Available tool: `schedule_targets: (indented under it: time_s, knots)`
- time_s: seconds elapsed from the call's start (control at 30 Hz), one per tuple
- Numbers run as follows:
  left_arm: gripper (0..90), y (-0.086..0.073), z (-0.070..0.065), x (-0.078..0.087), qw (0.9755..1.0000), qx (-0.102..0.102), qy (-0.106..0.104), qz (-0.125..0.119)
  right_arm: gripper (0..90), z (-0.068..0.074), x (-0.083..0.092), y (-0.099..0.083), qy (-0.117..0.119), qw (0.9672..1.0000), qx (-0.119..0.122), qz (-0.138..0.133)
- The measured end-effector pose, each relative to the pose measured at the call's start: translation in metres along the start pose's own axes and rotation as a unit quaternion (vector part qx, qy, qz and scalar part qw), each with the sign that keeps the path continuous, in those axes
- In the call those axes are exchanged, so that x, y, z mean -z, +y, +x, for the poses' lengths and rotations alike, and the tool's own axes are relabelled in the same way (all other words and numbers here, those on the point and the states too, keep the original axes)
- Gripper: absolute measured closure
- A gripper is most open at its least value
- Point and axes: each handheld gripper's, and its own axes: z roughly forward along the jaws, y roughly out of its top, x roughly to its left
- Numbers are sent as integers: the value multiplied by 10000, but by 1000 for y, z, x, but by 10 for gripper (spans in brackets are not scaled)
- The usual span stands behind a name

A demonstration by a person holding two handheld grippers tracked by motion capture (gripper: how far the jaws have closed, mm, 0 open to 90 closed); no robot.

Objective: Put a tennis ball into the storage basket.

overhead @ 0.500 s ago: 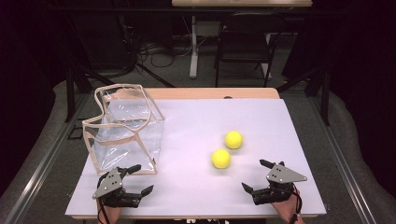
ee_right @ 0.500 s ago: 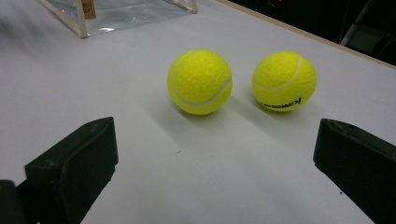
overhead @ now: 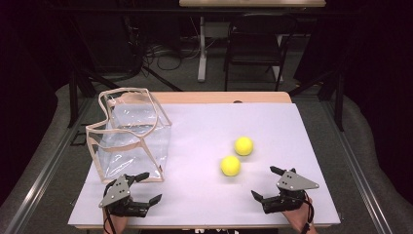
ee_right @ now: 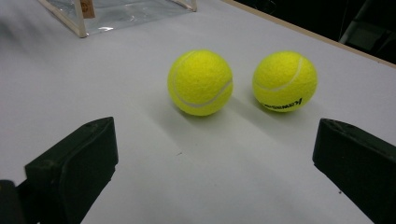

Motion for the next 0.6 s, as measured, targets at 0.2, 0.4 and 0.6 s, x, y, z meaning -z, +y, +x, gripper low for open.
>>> schedule_targets:
  time_s: [0.2,0.4,0.6]
  knots:
    - [158,1,-1,0,10000,-22,2,-19,0,-1,0,4,-63,10000,-23,68]
    - [158,0,-1,1,10000,20,19,-19,0,-2,-5,11,1,9998,-104,188]
    - [158,0,-1,0,10000,13,34,38,0,0,-12,15,102,9994,-82,335]
